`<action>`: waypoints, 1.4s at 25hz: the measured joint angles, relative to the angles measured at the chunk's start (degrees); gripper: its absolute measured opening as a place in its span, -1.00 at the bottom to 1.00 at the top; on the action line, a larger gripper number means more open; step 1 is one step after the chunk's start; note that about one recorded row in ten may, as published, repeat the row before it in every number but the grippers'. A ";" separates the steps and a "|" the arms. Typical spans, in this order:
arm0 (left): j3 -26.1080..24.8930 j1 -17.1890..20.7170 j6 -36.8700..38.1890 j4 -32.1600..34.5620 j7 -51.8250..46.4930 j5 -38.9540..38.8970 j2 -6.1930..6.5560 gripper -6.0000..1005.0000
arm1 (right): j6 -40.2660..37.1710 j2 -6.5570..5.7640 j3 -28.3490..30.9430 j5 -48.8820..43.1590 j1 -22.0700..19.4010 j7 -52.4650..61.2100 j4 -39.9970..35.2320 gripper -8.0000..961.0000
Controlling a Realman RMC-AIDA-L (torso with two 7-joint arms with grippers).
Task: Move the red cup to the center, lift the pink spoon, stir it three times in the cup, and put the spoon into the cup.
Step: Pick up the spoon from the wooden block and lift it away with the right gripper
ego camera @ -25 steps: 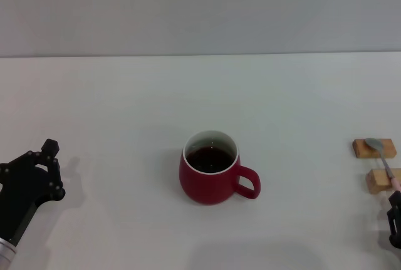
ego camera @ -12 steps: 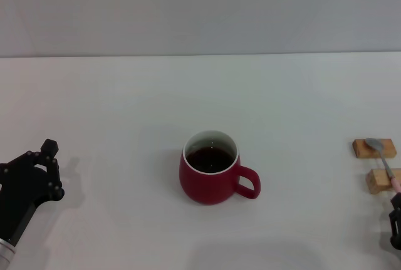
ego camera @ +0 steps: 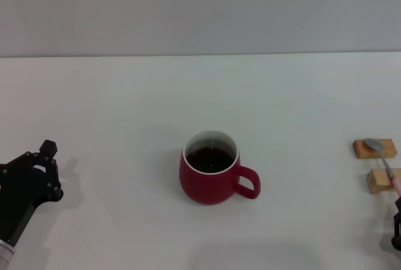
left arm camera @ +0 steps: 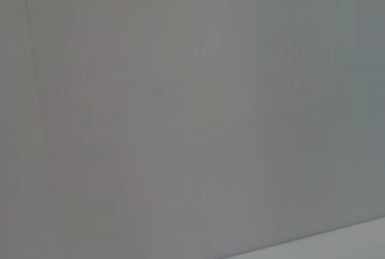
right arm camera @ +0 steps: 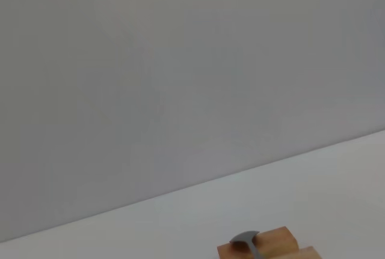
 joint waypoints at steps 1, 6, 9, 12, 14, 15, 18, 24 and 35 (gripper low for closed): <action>0.04 0.00 0.00 0.00 0.00 0.00 0.00 -0.99 | 0.00 -0.03 -0.18 0.00 0.03 -0.09 0.00 -0.82; 0.13 -0.05 0.00 0.00 0.00 0.00 -0.07 -0.99 | -1.75 -0.06 -1.53 0.00 0.06 -1.44 0.63 -0.84; 0.14 -0.06 0.00 0.00 0.00 0.00 -0.08 -0.99 | -3.11 -0.18 -1.81 0.07 0.01 -3.12 1.68 -0.84; 0.16 -0.07 0.00 0.00 0.00 0.00 -0.09 -0.99 | -3.97 -0.67 -1.83 0.07 0.14 -4.15 3.21 -0.84; 0.21 -0.08 0.00 0.00 0.01 0.00 -0.09 -0.99 | -5.38 -1.26 -1.89 0.06 0.22 -6.69 5.43 -0.84; 0.21 -0.08 0.00 0.00 0.01 0.00 -0.09 -0.99 | -5.38 -1.26 -1.89 0.06 0.22 -6.69 5.43 -0.84; 0.24 -0.09 0.00 0.00 0.01 0.00 -0.09 -0.99 | -5.81 -3.60 -1.65 0.41 0.35 -11.48 11.03 -0.84; 0.31 -0.32 0.00 0.00 0.00 0.07 -0.05 -0.99 | -6.61 -6.93 -1.23 0.75 0.49 -18.02 18.49 -0.84; 1.05 -0.21 0.14 0.00 0.00 0.18 0.00 -0.99 | -8.17 -7.68 -1.38 0.72 1.24 -19.55 20.06 -0.85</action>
